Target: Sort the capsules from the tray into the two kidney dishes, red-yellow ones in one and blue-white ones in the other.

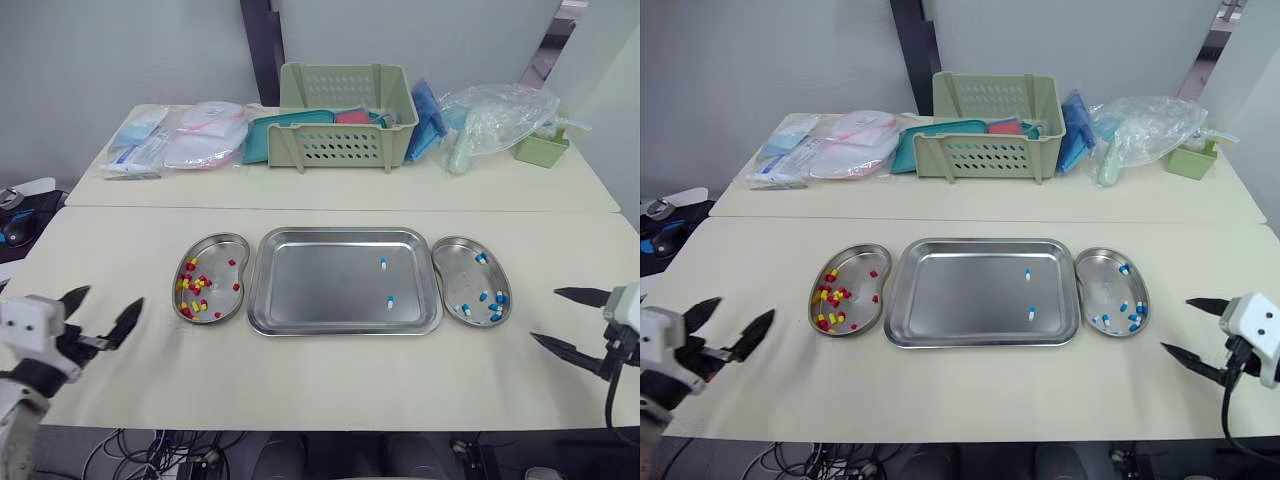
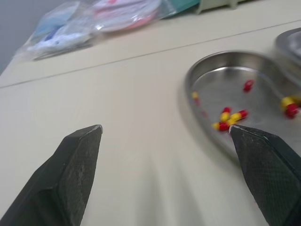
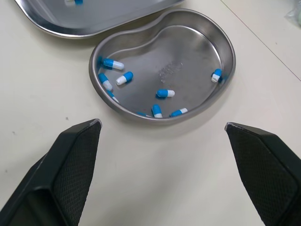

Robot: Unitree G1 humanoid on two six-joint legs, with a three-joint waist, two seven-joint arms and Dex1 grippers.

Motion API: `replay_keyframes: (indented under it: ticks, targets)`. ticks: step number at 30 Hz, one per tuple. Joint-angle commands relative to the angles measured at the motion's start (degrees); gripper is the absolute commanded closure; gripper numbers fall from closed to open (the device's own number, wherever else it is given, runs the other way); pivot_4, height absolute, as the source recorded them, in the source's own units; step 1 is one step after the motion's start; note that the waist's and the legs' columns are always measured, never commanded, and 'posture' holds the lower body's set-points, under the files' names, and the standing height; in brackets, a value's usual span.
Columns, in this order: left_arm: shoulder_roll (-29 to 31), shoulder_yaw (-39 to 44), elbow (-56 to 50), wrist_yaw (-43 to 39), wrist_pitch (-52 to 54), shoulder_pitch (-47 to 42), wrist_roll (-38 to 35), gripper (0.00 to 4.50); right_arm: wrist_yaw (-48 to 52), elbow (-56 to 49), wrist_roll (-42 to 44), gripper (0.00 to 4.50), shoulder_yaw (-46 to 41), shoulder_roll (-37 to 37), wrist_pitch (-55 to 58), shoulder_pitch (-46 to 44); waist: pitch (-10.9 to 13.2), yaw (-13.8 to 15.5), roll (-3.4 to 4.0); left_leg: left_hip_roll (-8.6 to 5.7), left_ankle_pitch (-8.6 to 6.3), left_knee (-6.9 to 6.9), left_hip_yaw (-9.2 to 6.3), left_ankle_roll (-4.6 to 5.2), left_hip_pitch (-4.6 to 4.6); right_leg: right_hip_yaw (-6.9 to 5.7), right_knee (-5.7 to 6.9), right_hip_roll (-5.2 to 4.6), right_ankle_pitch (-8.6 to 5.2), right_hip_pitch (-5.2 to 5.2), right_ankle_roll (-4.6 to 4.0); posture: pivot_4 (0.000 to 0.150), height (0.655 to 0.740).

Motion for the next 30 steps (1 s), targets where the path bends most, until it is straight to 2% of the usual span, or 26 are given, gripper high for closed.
replay_keyframes:
  ticks: [1,8,13,25,30]
  targets:
    - [1.9,4.7,5.4,-1.7,-1.7,0.9,-0.2,0.00,2.6,3.8,0.9,0.04,-2.0,-2.5,-1.6,-1.7,0.0,0.0,-0.01,0.00,0.00,-0.01,0.01,0.00,0.00,0.00,0.00,0.00,0.00,-0.01,0.00,0.150,0.7400]
    - [4.5,6.4,14.0,-5.3,-4.5,4.2,1.9,0.00,7.2,7.5,0.2,0.04,-2.5,-4.4,-2.5,0.2,0.0,0.0,-0.05,0.01,0.00,-0.02,0.01,0.00,-0.03,-0.01,0.00,-0.01,0.00,-0.03,0.00,0.150,0.7400]
    - [5.3,6.2,15.5,-6.2,-5.4,4.3,1.9,0.00,7.0,7.1,0.3,0.04,-3.1,-3.9,-2.2,1.5,0.0,0.1,-0.05,0.01,0.00,-0.01,0.03,-0.01,-0.02,0.01,0.00,-0.01,0.00,-0.03,0.00,0.150,0.7400]
    - [5.9,5.0,16.0,-8.6,-6.3,3.7,2.4,0.00,5.9,3.7,1.0,0.04,-3.9,-2.7,-1.7,3.4,0.0,0.0,-0.06,0.03,0.00,-0.02,0.03,-0.01,-0.02,0.00,0.01,0.00,0.00,-0.03,0.00,0.150,0.7400]
    - [5.6,2.6,7.9,-13.8,-7.1,5.2,1.6,0.00,5.7,2.9,0.8,0.04,-4.5,-1.8,-1.8,4.6,0.0,0.1,-0.09,0.03,0.00,-0.02,0.03,-0.01,-0.03,0.00,0.01,-0.01,0.00,-0.03,0.00,0.150,0.7400]
